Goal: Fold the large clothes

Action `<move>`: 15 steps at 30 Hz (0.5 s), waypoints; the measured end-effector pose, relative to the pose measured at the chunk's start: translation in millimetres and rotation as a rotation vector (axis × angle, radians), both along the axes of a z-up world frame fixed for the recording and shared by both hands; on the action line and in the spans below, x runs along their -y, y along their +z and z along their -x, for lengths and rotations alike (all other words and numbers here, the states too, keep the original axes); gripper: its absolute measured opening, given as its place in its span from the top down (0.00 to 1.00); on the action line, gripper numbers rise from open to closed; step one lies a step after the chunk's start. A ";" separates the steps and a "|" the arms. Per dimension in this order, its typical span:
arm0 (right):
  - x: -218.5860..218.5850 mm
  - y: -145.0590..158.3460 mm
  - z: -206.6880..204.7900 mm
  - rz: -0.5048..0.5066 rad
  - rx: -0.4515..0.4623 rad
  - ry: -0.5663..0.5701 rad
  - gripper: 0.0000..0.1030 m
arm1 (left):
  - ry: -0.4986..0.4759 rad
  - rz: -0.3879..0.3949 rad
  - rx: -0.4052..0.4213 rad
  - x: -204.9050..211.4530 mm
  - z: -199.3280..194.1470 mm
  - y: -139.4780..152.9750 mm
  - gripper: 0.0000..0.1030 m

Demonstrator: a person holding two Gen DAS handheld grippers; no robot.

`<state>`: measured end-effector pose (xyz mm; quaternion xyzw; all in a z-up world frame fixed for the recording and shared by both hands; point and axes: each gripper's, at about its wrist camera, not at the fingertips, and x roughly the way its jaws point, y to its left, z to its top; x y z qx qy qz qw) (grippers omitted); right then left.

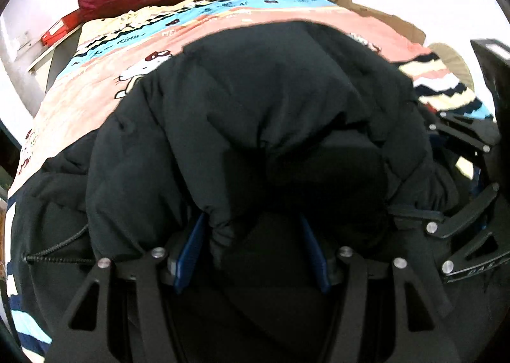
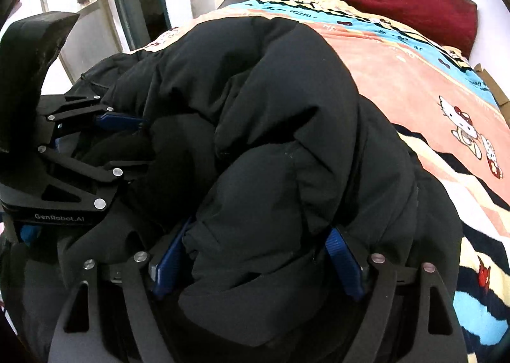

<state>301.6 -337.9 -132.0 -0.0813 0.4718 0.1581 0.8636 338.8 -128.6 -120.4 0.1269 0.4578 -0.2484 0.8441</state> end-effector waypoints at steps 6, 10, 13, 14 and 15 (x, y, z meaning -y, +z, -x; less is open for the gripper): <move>8.6 37.3 27.9 -0.015 0.061 -0.045 0.22 | 0.062 0.105 0.006 -25.7 23.4 38.5 0.44; 20.1 68.3 61.9 -0.015 0.093 -0.070 0.22 | 0.077 0.111 0.022 -49.4 53.2 67.6 0.44; 34.3 93.9 98.3 -0.007 0.118 -0.095 0.22 | 0.093 0.113 0.030 -73.7 79.3 86.4 0.44; 40.4 102.2 111.2 -0.008 0.124 -0.106 0.21 | 0.101 0.112 0.030 -82.1 88.0 91.5 0.44; 42.9 108.4 120.5 -0.005 0.130 -0.116 0.21 | 0.110 0.114 0.031 -92.7 98.6 97.1 0.44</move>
